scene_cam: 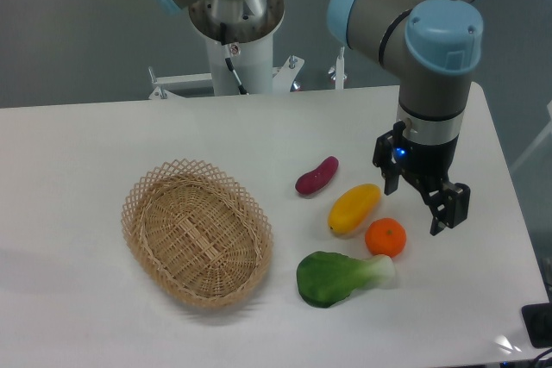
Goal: Pick up the green vegetable from the table
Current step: 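Move the open gripper down toward the green bok choy, then lower the gripper around the leafy end of the bok choy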
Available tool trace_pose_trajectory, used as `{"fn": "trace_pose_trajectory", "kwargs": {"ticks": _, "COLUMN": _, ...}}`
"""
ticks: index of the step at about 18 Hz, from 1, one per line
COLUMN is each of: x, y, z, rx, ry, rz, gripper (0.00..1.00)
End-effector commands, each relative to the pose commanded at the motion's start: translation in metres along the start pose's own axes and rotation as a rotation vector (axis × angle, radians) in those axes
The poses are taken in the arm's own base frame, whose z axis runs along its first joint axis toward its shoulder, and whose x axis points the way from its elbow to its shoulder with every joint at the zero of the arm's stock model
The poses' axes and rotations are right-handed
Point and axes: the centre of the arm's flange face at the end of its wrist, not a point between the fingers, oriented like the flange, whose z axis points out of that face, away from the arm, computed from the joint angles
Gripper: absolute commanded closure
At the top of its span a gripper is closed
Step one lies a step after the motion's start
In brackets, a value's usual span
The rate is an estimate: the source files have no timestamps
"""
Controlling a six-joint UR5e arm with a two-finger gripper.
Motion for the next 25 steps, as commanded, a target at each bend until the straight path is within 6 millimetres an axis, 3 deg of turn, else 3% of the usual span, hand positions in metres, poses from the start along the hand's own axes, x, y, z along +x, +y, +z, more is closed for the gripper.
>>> {"fn": "trace_pose_trajectory", "kwargs": {"ticks": 13, "x": 0.004, "y": -0.005, "z": 0.030, "rx": 0.002, "ry": 0.004, "rz": 0.001, "gripper": 0.00}}
{"fn": "trace_pose_trajectory", "kwargs": {"ticks": 17, "x": 0.007, "y": -0.026, "z": 0.070, "rx": 0.005, "ry": 0.050, "rz": 0.025, "gripper": 0.00}}
{"fn": "trace_pose_trajectory", "kwargs": {"ticks": 22, "x": 0.010, "y": -0.023, "z": 0.134, "rx": -0.028, "ry": 0.138, "rz": 0.069, "gripper": 0.00}}
{"fn": "trace_pose_trajectory", "kwargs": {"ticks": 25, "x": 0.014, "y": -0.023, "z": 0.160, "rx": -0.029, "ry": 0.176, "rz": 0.068, "gripper": 0.00}}
